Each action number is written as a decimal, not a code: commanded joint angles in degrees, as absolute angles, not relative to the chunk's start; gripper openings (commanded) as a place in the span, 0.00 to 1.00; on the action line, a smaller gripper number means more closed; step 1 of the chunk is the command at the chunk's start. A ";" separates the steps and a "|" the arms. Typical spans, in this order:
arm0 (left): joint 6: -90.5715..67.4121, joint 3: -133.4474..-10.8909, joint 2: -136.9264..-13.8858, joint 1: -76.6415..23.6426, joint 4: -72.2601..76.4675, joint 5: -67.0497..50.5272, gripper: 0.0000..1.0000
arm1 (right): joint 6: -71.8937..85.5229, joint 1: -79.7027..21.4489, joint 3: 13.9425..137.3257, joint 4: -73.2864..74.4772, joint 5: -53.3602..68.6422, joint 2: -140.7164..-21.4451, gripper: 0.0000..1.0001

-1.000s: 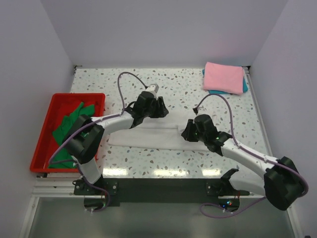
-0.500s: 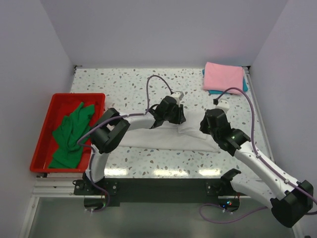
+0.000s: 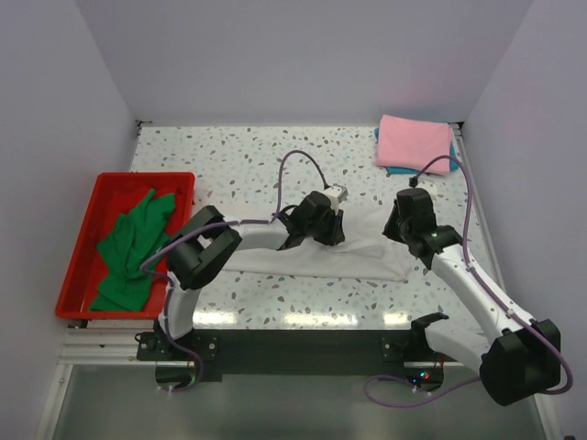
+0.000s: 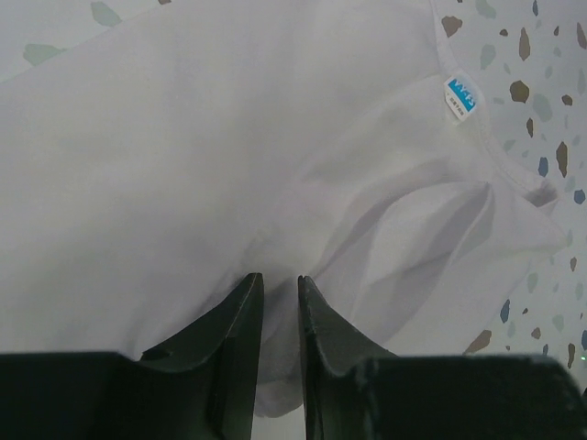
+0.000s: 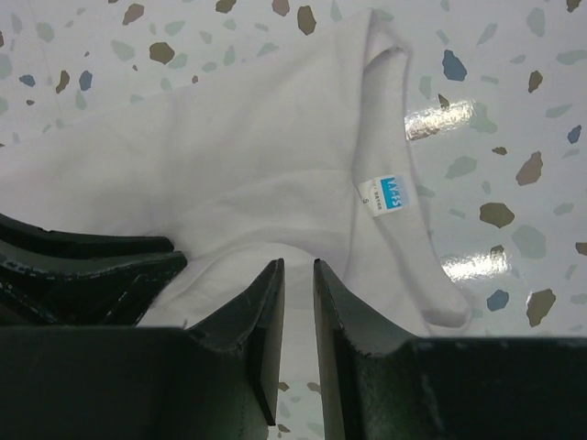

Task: Fold and stack the t-shirts
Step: Fold the tshirt

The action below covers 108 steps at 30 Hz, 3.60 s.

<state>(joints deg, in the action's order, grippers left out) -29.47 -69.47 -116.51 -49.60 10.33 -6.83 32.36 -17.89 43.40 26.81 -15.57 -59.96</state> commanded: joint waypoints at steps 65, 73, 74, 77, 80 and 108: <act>-44.03 -42.19 -94.31 -43.41 -14.59 27.69 0.16 | 34.37 -3.60 48.25 13.80 0.79 -90.36 0.14; -56.24 -34.28 -87.11 -52.20 -13.80 24.53 0.15 | 32.96 -6.59 49.22 15.29 0.18 -89.73 0.23; -57.82 -33.76 -86.32 -52.99 -13.89 24.43 0.15 | 32.96 -7.72 49.65 15.55 0.18 -90.52 0.23; -59.50 -32.00 -82.98 -54.40 -14.41 24.08 0.14 | 33.05 -9.13 50.01 15.47 -1.05 -93.16 0.23; -60.47 -30.94 -79.64 -55.98 -14.15 23.29 0.14 | 33.22 -10.89 51.93 15.38 -2.37 -95.79 0.23; -39.20 -48.79 -78.14 -43.51 -17.56 18.36 0.51 | 15.81 -22.76 133.79 39.12 -6.94 -141.79 0.75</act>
<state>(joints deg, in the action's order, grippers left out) -43.35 -49.36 -80.12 -43.35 -12.69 15.42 16.71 -23.14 133.88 36.58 -4.14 -147.35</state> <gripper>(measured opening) 0.513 0.726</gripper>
